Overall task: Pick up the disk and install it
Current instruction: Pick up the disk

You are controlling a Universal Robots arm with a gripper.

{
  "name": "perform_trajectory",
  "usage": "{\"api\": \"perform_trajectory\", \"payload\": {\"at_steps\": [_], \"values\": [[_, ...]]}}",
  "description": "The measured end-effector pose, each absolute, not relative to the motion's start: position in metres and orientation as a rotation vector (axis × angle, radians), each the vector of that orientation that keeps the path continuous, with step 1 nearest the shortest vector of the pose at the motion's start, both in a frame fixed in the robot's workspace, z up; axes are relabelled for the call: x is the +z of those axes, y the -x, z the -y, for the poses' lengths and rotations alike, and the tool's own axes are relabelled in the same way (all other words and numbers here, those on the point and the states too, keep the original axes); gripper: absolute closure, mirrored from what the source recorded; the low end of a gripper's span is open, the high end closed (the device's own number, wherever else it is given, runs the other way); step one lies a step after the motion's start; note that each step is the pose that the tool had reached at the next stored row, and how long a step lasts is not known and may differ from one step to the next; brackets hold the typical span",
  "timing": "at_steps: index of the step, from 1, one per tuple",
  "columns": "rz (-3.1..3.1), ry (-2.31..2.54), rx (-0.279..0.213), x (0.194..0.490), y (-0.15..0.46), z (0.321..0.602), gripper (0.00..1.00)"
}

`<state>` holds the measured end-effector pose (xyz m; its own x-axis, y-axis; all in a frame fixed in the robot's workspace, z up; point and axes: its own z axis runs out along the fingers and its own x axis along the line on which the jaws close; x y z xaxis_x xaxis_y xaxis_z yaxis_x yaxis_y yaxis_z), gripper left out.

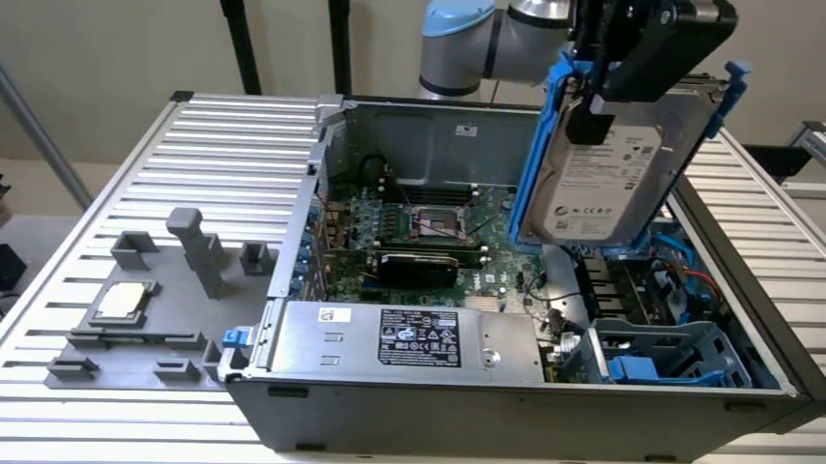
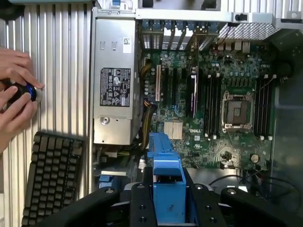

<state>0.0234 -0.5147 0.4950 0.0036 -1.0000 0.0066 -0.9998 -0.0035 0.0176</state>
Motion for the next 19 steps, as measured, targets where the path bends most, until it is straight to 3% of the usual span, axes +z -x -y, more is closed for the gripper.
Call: {"api": "perform_trajectory", "payload": {"at_steps": [19], "values": [[2.205,-2.213,-0.012,0.485,-0.086,0.563,1.0]]}}
